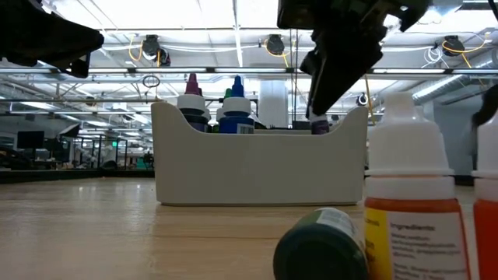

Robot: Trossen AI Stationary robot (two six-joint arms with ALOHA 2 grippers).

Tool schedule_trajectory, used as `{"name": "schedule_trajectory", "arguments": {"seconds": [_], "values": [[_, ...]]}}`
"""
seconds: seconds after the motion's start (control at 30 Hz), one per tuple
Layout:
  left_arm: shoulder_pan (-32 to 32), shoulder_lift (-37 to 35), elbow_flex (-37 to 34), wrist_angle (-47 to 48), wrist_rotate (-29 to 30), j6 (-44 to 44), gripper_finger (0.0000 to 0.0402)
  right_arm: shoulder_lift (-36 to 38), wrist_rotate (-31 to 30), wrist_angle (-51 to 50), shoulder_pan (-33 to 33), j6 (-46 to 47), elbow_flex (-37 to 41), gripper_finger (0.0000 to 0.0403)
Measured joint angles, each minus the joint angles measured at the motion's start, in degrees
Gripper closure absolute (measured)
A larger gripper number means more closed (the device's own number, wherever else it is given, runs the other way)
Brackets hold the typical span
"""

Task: Pick & Place food coloring
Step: Put the small violet food coloring into the gray bin

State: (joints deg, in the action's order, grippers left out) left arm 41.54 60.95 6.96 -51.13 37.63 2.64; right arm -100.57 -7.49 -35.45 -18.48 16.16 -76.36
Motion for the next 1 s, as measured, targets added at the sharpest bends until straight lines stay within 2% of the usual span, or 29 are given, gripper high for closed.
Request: {"name": "schedule_trajectory", "arguments": {"seconds": [0.17, 0.37, 1.0], "values": [[0.00, -0.02, -0.01, -0.06, 0.00, -0.44, 0.0360, -0.59, -4.52, 0.32, -1.16, 2.32, 0.02, 0.0353], [-0.02, 0.00, -0.02, -0.09, -0.04, -0.64, 0.0360, -0.51, -5.87, 0.86, -1.16, 4.18, 1.20, 0.0353], [0.00, 0.00, -0.01, -0.13, -0.02, -0.60, 0.0360, -0.44, -5.72, 11.83, -1.14, 5.10, 9.81, 0.0353]]}}
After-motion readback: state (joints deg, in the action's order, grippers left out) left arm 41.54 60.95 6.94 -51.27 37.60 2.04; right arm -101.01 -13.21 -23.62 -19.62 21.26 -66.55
